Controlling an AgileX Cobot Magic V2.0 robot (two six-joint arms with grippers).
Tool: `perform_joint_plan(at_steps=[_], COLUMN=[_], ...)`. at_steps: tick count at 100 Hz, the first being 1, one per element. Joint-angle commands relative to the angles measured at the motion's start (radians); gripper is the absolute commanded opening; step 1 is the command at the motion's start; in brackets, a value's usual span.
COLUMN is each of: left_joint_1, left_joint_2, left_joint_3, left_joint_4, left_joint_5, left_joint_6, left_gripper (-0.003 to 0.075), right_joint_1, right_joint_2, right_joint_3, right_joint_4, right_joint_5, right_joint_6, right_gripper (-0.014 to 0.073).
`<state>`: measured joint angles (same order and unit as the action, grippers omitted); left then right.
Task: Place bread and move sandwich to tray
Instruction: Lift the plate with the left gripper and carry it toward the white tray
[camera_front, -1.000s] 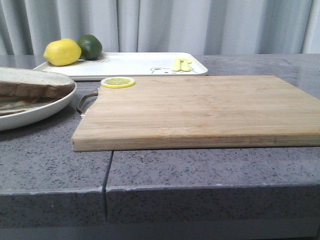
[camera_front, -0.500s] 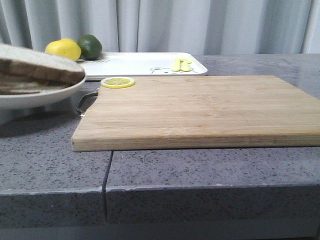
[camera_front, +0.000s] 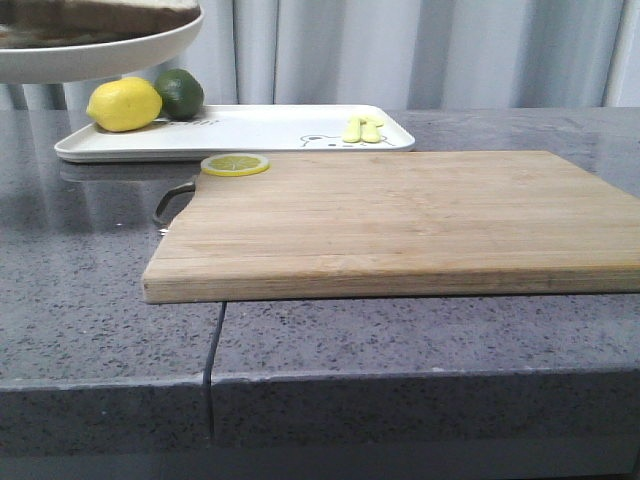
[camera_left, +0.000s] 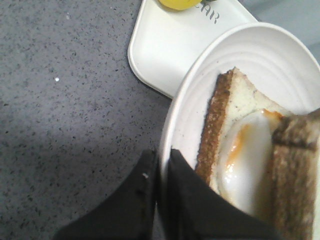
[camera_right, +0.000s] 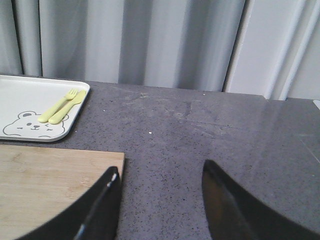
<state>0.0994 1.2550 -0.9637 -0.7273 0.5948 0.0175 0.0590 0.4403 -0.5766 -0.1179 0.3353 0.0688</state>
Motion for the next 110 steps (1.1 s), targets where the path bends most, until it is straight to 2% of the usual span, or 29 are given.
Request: perform_joint_plan(at_steps=[1, 16, 38, 70, 92, 110], left_joint_1=[0.001, -0.001, -0.038, -0.08, -0.088, -0.088], left_joint_2=[0.028, 0.14, 0.297, 0.575, 0.71, 0.792], left_joint_3=[-0.092, -0.201, -0.387, -0.762, -0.966, -1.05], left_joint_4=[-0.081, -0.152, -0.168, -0.18, -0.178, -0.172], left_joint_5=[-0.011, 0.053, 0.128, 0.336, 0.372, 0.385], left_joint_6=[0.024, 0.063, 0.063, 0.068, 0.042, 0.025], left_gripper=[-0.0019, -0.002, -0.002, -0.002, -0.002, -0.002], right_joint_1=[-0.005, -0.005, -0.005, -0.005, -0.005, -0.005], right_joint_2=[0.001, 0.001, 0.001, 0.001, 0.001, 0.001], right_joint_3=[-0.028, -0.028, -0.028, -0.028, -0.028, -0.028], right_joint_4=[-0.005, -0.004, -0.004, -0.004, -0.004, -0.004], right_joint_5=[-0.073, -0.074, -0.074, -0.073, -0.07, -0.07], right_joint_6=[-0.002, -0.002, -0.002, -0.002, -0.002, -0.002], right_gripper=[0.0384, 0.0384, 0.0384, 0.0384, 0.0384, 0.0384])
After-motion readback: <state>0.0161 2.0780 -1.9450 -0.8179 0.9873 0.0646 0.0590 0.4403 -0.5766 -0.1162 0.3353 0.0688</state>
